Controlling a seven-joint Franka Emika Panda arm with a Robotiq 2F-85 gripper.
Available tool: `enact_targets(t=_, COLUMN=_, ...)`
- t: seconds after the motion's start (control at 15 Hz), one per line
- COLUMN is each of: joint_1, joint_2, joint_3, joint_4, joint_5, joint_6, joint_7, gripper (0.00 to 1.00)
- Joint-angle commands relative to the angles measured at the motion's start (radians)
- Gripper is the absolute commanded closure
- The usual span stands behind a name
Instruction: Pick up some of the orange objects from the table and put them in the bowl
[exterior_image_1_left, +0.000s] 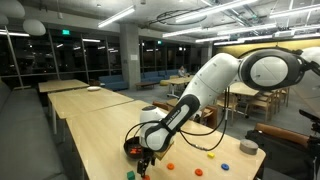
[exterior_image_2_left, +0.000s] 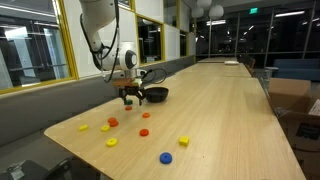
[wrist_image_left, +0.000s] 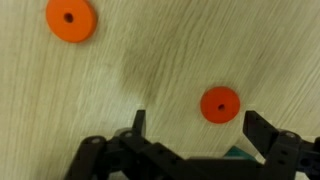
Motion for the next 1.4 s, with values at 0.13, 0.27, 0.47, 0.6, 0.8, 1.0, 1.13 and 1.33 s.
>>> enact_targets(t=0.13, joint_1=0.082, joint_2=0.002, joint_3=-0.067, joint_4=-0.012, joint_5=-0.073, joint_6=0.024, joint_7=0.125, gripper=0.0)
enact_targets(t=0.27, joint_1=0.096, joint_2=0.002, joint_3=-0.069, joint_4=-0.016, joint_5=-0.079, joint_6=0.023, joint_7=0.14, gripper=0.0)
enact_targets(t=0.47, joint_1=0.106, joint_2=-0.002, joint_3=-0.066, joint_4=-0.023, joint_5=-0.081, joint_6=0.026, joint_7=0.155, gripper=0.0)
enact_targets(t=0.6, joint_1=0.107, joint_2=-0.004, joint_3=-0.065, joint_4=-0.027, joint_5=-0.079, joint_6=0.03, joint_7=0.161, gripper=0.0)
enact_targets(t=0.8, joint_1=0.101, joint_2=-0.005, joint_3=-0.061, joint_4=-0.035, joint_5=-0.072, joint_6=0.039, joint_7=0.164, gripper=0.0)
enact_targets(t=1.0, joint_1=0.088, joint_2=-0.005, joint_3=-0.05, joint_4=-0.046, joint_5=-0.059, joint_6=0.057, joint_7=0.16, gripper=0.0)
enact_targets(t=1.13, joint_1=0.083, joint_2=-0.007, joint_3=-0.046, joint_4=-0.057, joint_5=-0.054, joint_6=0.079, joint_7=0.158, gripper=0.0)
enact_targets(t=1.33, joint_1=0.08, joint_2=-0.009, joint_3=-0.044, joint_4=-0.068, joint_5=-0.049, joint_6=0.106, joint_7=0.154, gripper=0.0)
